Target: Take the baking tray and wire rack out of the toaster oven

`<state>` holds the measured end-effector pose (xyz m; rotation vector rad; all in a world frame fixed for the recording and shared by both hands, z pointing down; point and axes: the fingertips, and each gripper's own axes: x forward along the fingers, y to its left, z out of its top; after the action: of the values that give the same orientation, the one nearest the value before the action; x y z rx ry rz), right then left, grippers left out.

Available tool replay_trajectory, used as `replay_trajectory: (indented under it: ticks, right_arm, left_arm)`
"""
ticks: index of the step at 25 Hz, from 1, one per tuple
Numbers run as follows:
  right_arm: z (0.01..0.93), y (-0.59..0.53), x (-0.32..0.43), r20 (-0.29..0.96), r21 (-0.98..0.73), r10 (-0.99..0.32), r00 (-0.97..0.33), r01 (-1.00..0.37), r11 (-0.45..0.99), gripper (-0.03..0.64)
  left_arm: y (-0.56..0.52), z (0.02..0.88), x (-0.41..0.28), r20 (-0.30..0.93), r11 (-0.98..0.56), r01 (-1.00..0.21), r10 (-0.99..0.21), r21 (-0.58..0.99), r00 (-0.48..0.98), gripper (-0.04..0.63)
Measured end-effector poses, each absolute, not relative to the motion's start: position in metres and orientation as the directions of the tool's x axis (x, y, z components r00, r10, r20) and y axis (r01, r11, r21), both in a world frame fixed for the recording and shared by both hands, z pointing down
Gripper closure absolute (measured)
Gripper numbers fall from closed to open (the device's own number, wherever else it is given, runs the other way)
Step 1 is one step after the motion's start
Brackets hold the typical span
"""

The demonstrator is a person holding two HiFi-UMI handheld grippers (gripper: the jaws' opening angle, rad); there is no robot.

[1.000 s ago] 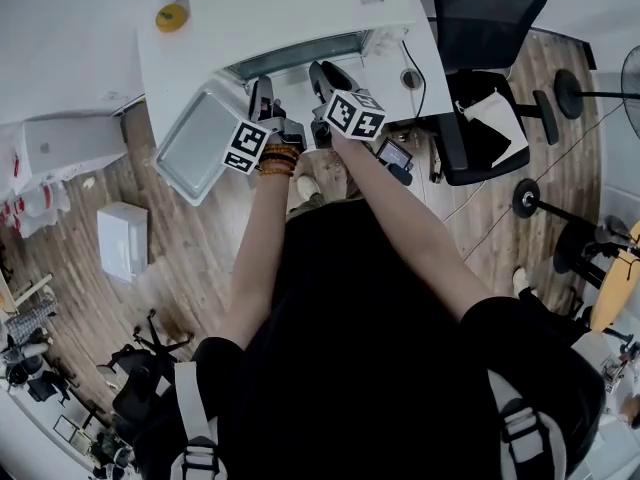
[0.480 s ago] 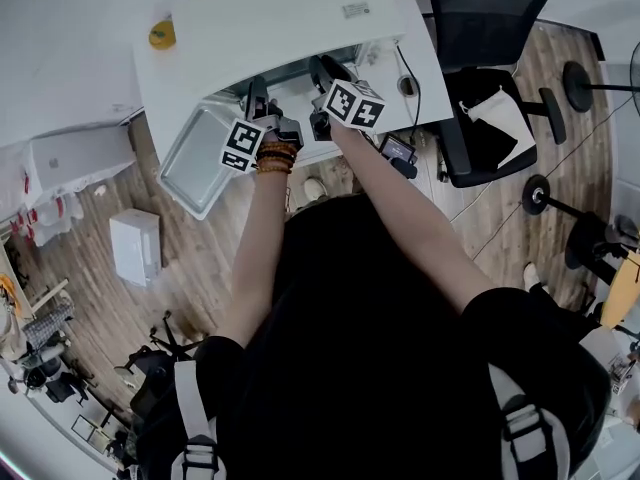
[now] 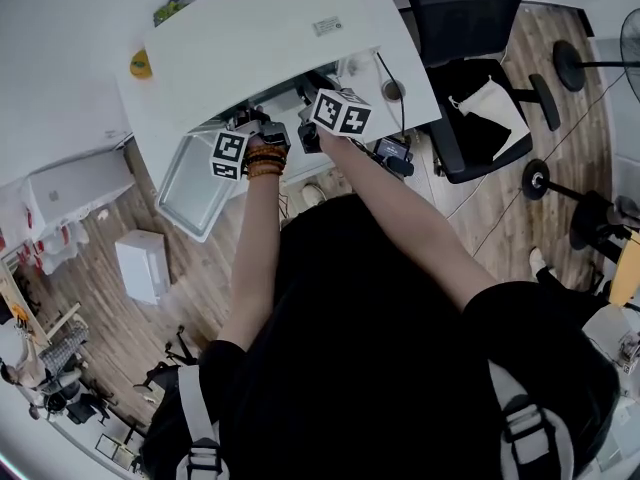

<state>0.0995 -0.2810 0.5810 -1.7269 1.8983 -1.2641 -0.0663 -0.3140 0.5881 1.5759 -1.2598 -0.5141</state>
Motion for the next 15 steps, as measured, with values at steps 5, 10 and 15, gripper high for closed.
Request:
replay_trajectory:
  ticks: [5, 10, 15]
  right_arm:
    - [0.582, -0.281, 0.092, 0.359, -0.747, -0.889, -0.283, -0.659, -0.092, 0.492]
    - [0.587, -0.293, 0.089, 0.354, -0.775, -0.880, -0.318, -0.626, -0.085, 0.438]
    - [0.596, -0.314, 0.117, 0.382, -0.799, -0.896, -0.225, -0.568, -0.197, 0.437]
  left_arm:
    - [-0.321, 0.595, -0.064, 0.263, 0.085, -0.448, -0.898, 0.890, 0.353, 0.492]
    - [-0.327, 0.599, -0.062, 0.300, 0.081, -0.495, -0.874, 0.865, 0.383, 0.491]
    - [-0.328, 0.601, -0.060, 0.313, 0.082, -0.488, -0.855, 0.869, 0.414, 0.491]
